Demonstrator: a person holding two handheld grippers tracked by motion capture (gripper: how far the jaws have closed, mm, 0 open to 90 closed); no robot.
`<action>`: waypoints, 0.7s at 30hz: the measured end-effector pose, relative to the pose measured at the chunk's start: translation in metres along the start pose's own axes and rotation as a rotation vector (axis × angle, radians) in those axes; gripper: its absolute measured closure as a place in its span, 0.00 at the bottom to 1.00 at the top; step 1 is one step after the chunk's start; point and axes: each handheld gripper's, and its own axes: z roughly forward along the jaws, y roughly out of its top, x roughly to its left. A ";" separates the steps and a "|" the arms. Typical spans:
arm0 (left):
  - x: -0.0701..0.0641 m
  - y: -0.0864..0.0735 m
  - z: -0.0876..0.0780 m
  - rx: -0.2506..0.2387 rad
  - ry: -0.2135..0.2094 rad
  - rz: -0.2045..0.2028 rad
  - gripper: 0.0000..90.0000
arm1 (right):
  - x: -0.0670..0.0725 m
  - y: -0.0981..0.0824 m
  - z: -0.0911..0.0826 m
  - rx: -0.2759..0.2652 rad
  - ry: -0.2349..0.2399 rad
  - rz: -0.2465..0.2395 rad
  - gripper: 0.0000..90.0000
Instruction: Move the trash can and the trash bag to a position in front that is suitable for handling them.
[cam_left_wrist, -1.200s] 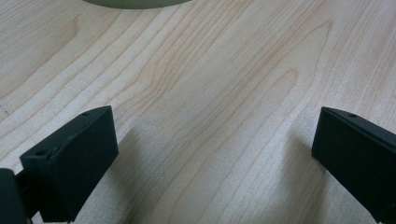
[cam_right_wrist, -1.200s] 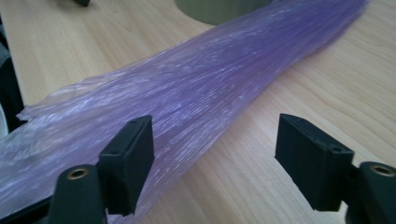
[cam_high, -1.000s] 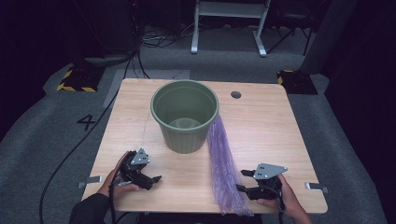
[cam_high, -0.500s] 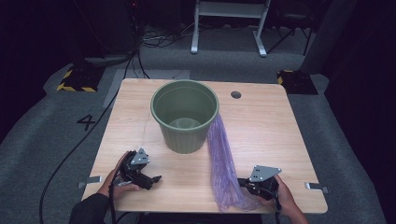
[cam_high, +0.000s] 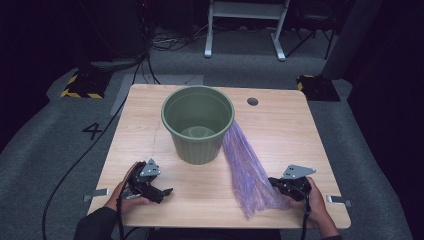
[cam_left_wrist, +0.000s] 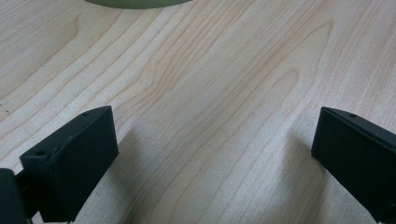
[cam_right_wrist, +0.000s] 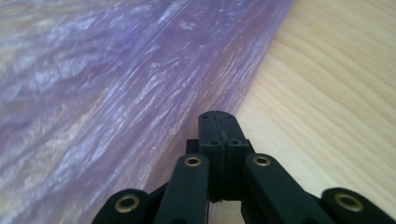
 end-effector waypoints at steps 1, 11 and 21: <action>0.000 0.000 0.000 -0.001 0.000 0.001 0.00 | 0.000 0.000 0.000 0.000 0.000 0.000 1.00; 0.000 0.000 0.000 -0.001 0.000 0.000 0.00 | -0.036 -0.005 -0.008 -0.007 -0.124 0.087 0.86; 0.000 0.000 0.000 -0.001 0.000 0.001 0.00 | -0.035 0.004 -0.038 -0.098 -0.216 0.148 0.50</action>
